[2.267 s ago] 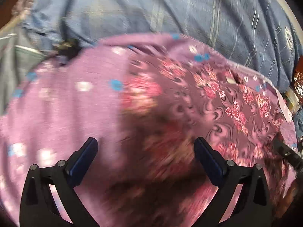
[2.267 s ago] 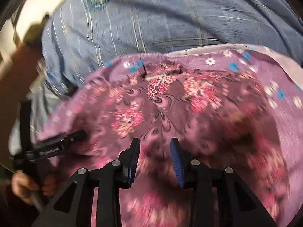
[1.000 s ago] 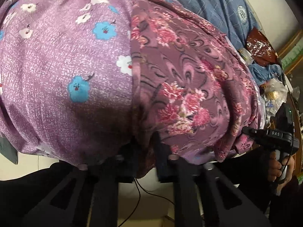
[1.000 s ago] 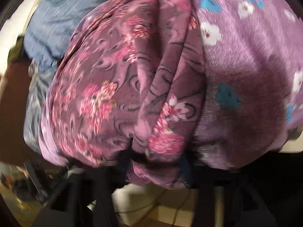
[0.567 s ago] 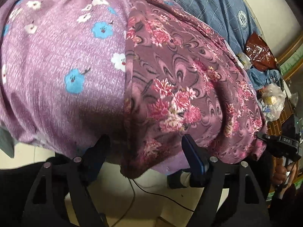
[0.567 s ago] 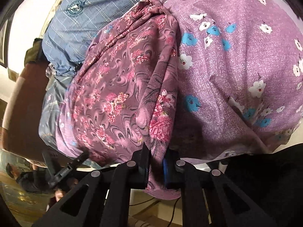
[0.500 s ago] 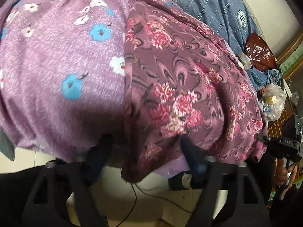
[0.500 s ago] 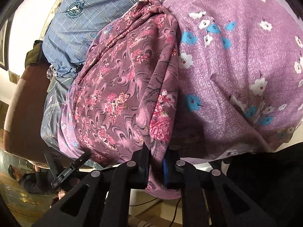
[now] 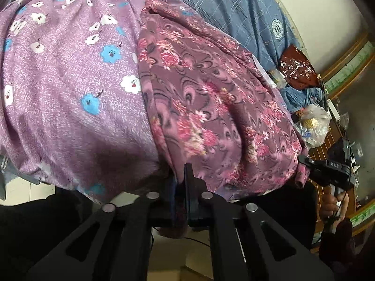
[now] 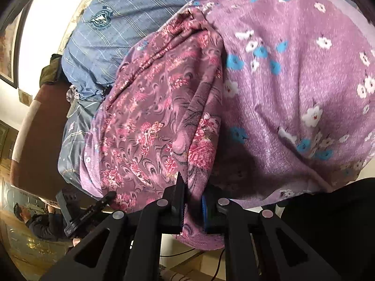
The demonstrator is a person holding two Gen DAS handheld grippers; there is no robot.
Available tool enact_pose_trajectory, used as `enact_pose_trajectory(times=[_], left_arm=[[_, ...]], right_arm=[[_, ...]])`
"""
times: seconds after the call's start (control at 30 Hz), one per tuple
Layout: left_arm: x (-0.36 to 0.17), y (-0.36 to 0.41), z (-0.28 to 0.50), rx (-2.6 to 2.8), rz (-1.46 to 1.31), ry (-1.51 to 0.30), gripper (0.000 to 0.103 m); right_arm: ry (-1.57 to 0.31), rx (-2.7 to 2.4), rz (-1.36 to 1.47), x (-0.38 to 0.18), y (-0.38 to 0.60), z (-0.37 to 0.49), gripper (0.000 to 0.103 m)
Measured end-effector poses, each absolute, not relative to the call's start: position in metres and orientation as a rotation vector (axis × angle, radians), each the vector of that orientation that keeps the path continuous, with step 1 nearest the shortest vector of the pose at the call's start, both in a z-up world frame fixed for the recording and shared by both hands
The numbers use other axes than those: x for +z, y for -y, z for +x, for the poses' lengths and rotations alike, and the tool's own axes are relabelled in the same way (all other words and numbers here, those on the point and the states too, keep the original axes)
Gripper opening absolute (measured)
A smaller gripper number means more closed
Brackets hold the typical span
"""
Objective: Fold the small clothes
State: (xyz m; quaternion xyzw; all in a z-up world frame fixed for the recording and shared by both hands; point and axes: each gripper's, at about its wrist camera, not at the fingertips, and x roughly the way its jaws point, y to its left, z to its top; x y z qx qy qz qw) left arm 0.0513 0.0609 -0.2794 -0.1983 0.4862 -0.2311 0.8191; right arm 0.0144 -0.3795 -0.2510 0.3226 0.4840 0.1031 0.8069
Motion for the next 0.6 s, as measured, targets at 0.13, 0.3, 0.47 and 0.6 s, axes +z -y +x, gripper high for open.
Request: enact_pose_trajectory(times=[0.13,0.3,0.47,0.6], left_arm=[[-0.27,-0.062,0.041,-0.526,-0.421,-0.998,0.004],[-0.258,-0.056,0.052,-0.516,-0.39,-0.952,0.033],[-0.28,-0.052,0.072,-0.412,-0.374,-1.061,0.042],[-0.277,-0.065,0.063,-0.334,-0.382,-1.013,0.045]], right_arm=[[-1.042,0.217,0.704,-0.253,0.381,0.016,0.01],[-1.057,0.217,0.696,-0.258,0.377,0.018,0.01],[-1.057,0.216,0.703,-0.256,0.379,0.019,0.01],[-1.052,0.218,0.701,-0.255,0.38,0.018,0.01]])
